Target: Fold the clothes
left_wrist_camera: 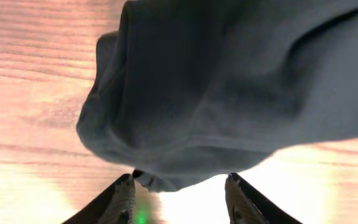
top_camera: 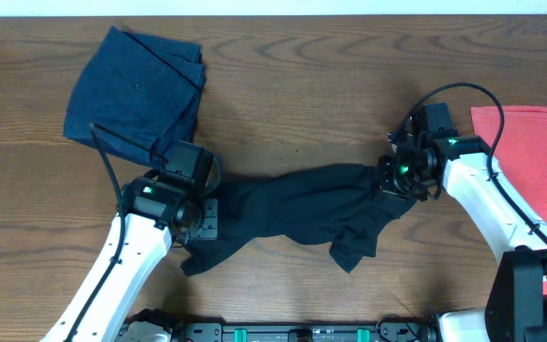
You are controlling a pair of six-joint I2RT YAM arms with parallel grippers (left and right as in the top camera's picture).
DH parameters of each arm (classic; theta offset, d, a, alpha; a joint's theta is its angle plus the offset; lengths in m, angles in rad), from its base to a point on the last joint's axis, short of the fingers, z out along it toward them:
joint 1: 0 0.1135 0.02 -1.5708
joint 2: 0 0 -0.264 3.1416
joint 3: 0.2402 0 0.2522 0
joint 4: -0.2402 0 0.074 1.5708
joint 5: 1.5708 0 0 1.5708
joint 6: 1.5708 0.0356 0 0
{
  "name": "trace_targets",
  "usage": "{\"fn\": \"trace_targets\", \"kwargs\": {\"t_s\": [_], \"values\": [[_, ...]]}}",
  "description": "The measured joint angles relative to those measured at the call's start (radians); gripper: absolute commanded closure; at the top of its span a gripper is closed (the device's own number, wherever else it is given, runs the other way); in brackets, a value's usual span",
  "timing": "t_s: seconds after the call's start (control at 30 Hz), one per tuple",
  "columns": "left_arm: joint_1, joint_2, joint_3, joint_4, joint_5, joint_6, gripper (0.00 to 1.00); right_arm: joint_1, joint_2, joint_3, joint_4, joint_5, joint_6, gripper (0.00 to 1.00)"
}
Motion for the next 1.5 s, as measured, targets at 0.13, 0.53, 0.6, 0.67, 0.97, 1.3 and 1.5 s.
{"fn": "trace_targets", "kwargs": {"t_s": [0.13, 0.53, 0.6, 0.67, 0.97, 1.3, 1.5], "values": [[0.0, 0.04, -0.049, 0.032, 0.033, -0.004, 0.47, 0.0, 0.0, 0.0, -0.001, 0.0, 0.0, 0.99], [0.0, 0.106, -0.149, 0.124, 0.096, -0.013, 0.94, 0.0, 0.0, 0.0, -0.001, 0.0, -0.001, 0.99], [0.0, 0.103, -0.114, 0.032, 0.11, -0.013, 0.94, 0.0, 0.0, 0.0, -0.001, 0.0, -0.002, 0.99], [0.0, 0.085, -0.048, -0.04, 0.119, -0.012, 0.94, 0.0, 0.0, 0.0, -0.001, 0.0, -0.004, 0.99], [0.0, -0.08, 0.189, -0.051, 0.023, -0.007, 0.94, 0.0, 0.0, 0.0, -0.021, 0.0, -0.004, 0.99], [0.0, 0.161, 0.162, 0.216, -0.182, 0.019, 0.83, 0.0, 0.0, 0.0, 0.019, -0.028, -0.004, 0.99], [0.014, 0.311, 0.164, 0.195, -0.187, 0.035, 0.49, 0.0, 0.0, 0.0, 0.045, -0.038, -0.002, 0.77]]}}
